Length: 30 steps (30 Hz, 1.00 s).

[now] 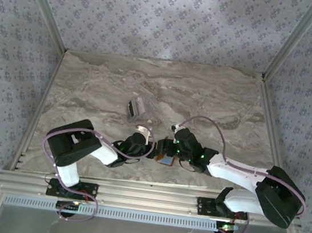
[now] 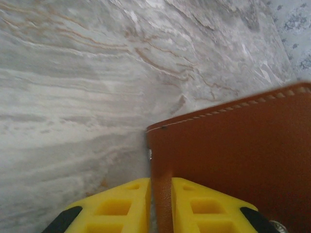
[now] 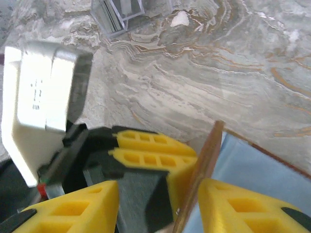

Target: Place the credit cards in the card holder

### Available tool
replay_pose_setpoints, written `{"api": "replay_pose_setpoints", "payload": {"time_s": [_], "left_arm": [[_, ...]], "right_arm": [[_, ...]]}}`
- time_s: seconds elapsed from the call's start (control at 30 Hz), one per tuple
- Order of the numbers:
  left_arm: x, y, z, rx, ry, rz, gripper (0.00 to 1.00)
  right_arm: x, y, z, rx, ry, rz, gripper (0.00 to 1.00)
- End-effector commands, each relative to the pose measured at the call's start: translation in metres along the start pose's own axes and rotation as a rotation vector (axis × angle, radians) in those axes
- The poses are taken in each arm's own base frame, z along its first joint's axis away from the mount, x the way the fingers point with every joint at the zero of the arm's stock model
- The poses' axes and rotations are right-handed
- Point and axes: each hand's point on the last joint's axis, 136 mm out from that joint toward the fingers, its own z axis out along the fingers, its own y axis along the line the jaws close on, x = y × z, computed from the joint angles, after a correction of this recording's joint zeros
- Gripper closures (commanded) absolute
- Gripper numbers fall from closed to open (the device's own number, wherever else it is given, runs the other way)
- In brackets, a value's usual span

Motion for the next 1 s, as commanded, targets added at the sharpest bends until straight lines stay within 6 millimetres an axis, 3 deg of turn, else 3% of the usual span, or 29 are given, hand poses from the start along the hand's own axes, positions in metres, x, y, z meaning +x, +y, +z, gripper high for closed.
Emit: {"api": "replay_pose_setpoints", "payload": {"time_s": [0.0, 0.63, 0.8, 0.97], "left_arm": [[0.079, 0.053, -0.012, -0.180, 0.284, -0.008, 0.81], [0.073, 0.065, -0.028, -0.203, 0.264, -0.060, 0.81], [0.072, 0.065, -0.031, -0.190, 0.268, -0.071, 0.80], [0.068, 0.071, -0.040, -0.198, 0.251, -0.088, 0.80]], "right_arm": [[-0.013, 0.016, 0.006, -0.043, -0.022, 0.006, 0.52], [0.012, 0.001, 0.017, 0.122, 0.014, -0.087, 0.66], [0.014, 0.001, 0.022, 0.182, 0.019, -0.124, 0.79], [0.017, -0.002, 0.025, 0.216, 0.023, -0.136, 0.83]]}}
